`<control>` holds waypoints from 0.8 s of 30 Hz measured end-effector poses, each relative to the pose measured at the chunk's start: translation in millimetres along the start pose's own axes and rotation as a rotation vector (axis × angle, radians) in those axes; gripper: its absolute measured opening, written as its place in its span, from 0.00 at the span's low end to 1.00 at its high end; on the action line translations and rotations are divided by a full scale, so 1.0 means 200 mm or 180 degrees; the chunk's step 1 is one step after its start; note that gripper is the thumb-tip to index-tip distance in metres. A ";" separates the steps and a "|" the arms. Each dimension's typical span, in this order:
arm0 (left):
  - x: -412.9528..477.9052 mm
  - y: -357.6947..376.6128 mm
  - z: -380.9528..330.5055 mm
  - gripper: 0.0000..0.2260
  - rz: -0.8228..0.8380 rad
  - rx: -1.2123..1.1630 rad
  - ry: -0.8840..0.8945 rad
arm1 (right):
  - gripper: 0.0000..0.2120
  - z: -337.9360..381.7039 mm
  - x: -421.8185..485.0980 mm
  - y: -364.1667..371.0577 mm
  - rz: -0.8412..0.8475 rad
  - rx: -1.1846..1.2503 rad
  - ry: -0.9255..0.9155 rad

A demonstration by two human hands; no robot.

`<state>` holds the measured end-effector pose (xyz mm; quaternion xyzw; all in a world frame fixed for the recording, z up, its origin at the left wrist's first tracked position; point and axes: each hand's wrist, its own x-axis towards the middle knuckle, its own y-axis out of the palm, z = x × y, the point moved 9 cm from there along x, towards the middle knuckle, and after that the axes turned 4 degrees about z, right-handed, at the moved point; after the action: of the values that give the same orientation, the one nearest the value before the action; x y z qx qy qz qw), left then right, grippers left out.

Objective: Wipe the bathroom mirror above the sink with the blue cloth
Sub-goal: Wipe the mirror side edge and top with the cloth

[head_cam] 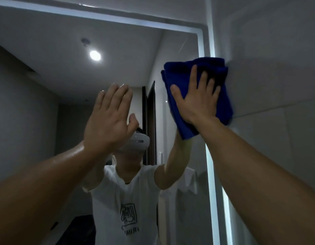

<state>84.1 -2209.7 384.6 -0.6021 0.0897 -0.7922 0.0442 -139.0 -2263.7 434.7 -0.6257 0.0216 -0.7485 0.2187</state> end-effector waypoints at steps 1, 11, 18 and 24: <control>0.00 0.00 0.00 0.31 0.0001 0.0011 -0.0008 | 0.40 0.01 -0.01 0.00 -0.0022 0.0026 -0.0025; 0.00 0.00 0.00 0.31 -0.0029 0.0028 0.0057 | 0.48 -0.05 -0.45 0.15 0.0359 -0.0359 0.0178; 0.01 0.02 0.01 0.29 -0.0154 0.0076 0.0144 | 0.43 0.04 0.24 -0.10 0.0019 -0.0232 -0.0407; 0.01 0.03 0.01 0.29 -0.0179 0.0160 0.0161 | 0.44 0.13 0.66 -0.25 -0.0127 -0.0282 -0.0708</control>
<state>85.7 -2216.6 385.8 -0.5828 0.0540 -0.8101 0.0347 -145.8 -2259.0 577.8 -0.7143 0.0178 -0.6769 0.1769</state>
